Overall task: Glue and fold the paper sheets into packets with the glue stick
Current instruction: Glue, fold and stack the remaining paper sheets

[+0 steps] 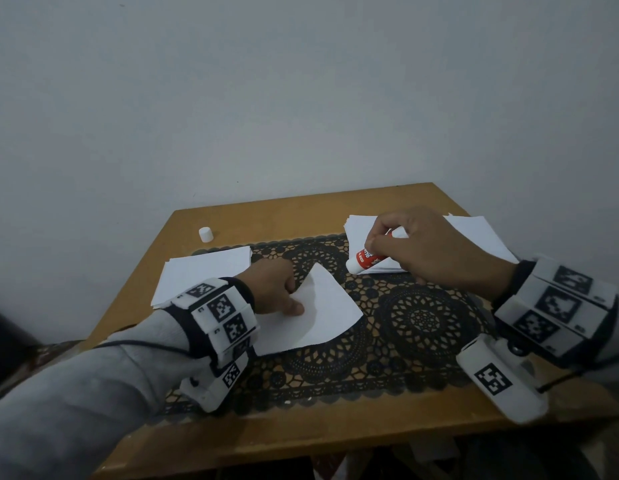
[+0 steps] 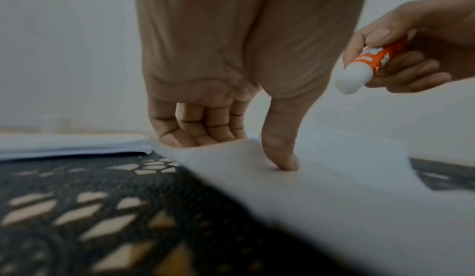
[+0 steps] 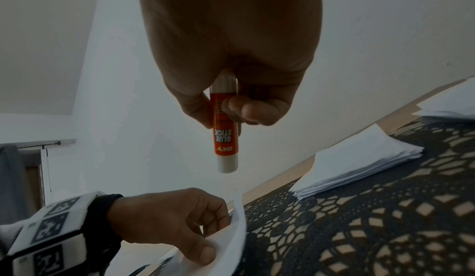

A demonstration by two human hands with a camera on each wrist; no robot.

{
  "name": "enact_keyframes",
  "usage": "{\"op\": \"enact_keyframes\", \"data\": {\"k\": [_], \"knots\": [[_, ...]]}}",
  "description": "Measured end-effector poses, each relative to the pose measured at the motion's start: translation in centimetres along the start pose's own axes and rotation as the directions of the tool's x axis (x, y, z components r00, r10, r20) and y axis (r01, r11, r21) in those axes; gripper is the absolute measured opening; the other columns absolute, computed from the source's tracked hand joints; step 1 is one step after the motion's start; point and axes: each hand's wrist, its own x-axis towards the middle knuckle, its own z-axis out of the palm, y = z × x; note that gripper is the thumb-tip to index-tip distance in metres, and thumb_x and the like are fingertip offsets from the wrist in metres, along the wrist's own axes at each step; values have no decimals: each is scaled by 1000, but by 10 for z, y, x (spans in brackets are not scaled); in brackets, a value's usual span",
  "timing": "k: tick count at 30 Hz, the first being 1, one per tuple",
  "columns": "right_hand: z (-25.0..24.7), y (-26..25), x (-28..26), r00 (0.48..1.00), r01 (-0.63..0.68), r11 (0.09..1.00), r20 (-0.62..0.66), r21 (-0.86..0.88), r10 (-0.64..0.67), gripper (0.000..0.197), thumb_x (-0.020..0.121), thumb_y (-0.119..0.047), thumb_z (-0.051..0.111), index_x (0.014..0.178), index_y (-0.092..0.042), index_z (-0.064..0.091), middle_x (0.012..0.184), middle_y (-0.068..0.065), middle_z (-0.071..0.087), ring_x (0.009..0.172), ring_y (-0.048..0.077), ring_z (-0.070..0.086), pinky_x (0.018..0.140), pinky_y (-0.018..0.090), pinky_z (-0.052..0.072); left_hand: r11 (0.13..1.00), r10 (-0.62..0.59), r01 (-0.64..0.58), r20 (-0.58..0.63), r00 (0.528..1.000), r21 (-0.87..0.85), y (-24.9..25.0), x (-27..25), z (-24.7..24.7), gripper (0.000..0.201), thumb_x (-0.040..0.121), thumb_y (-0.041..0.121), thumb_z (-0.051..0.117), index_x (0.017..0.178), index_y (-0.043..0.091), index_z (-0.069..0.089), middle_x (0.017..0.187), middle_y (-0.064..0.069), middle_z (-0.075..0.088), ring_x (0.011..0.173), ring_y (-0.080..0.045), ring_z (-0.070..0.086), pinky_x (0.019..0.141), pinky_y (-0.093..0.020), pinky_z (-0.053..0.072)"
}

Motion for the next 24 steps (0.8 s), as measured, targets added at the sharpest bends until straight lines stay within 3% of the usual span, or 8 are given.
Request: {"op": "enact_keyframes", "data": {"k": [3, 6, 9, 12, 15, 18, 20, 24], "knots": [[-2, 1, -1, 1000, -5, 1000, 0, -1, 5, 13, 88, -26, 62, 80, -19, 71, 85, 0, 66, 52, -2, 52, 47, 20, 39, 998, 5, -4, 19, 1000, -56, -2, 1, -1, 19, 82, 25, 72, 89, 13, 59, 87, -8, 54, 76, -19, 46, 58, -26, 33], [-1, 2, -2, 1000, -16, 1000, 2, -17, 16, 13, 89, -25, 62, 83, -18, 71, 87, -5, 64, 60, 6, 50, 52, 19, 34, 996, 11, -9, 15, 1000, -92, -5, 0, -4, 21, 81, 23, 73, 88, 13, 56, 84, -2, 56, 71, -15, 47, 58, -24, 34], [0, 1, -1, 1000, -13, 1000, -2, -11, 13, 13, 89, -25, 62, 82, -19, 71, 86, -6, 65, 61, 6, 51, 56, 20, 33, 989, 34, -40, -43, 998, -142, -10, -4, -7, 36, 78, 20, 76, 99, 17, 46, 84, 6, 50, 73, -11, 46, 57, -22, 37], [2, 0, 2, 1000, 8, 1000, 8, 1, -8, 14, 88, -24, 63, 79, -18, 71, 83, -3, 66, 53, -5, 52, 53, 20, 31, 933, 113, -157, -153, 982, -322, -14, -10, -7, 48, 80, 13, 73, 113, 23, 40, 91, -1, 57, 75, -14, 54, 59, -23, 46], [7, -1, 5, 1000, 9, 1000, 21, -26, -8, 14, 87, -27, 63, 77, -20, 71, 83, -3, 66, 51, -2, 51, 50, 21, 35, 893, 141, -231, -246, 959, -386, -18, -13, -8, 35, 83, 8, 66, 109, 29, 56, 105, -2, 58, 86, -19, 57, 68, -28, 51], [15, -4, 10, 997, 13, 996, 79, -87, -7, 15, 86, -28, 63, 78, -18, 71, 80, -4, 65, 58, -2, 54, 51, 22, 35, 905, 85, -145, -166, 983, -400, -19, -13, -4, 29, 83, 5, 63, 99, 29, 67, 108, -1, 57, 84, -16, 55, 65, -23, 45], [21, -7, 15, 993, 32, 988, 120, -150, -14, 16, 87, -29, 62, 79, -18, 71, 86, -3, 68, 72, 8, 57, 57, 24, 40, 920, 9, -65, -143, 990, -388, -18, -14, -1, 30, 83, 4, 60, 101, 27, 68, 111, 0, 52, 87, -15, 50, 64, -18, 40], [34, -13, 31, 983, 77, 974, 180, -215, -38, 19, 88, -31, 61, 84, -15, 70, 93, -4, 65, 87, 17, 57, 69, 23, 42, 918, -116, 40, -171, 978, -394, -17, -16, 5, 30, 85, 10, 60, 111, 24, 64, 135, -2, 47, 103, -17, 48, 79, -21, 40]]}}
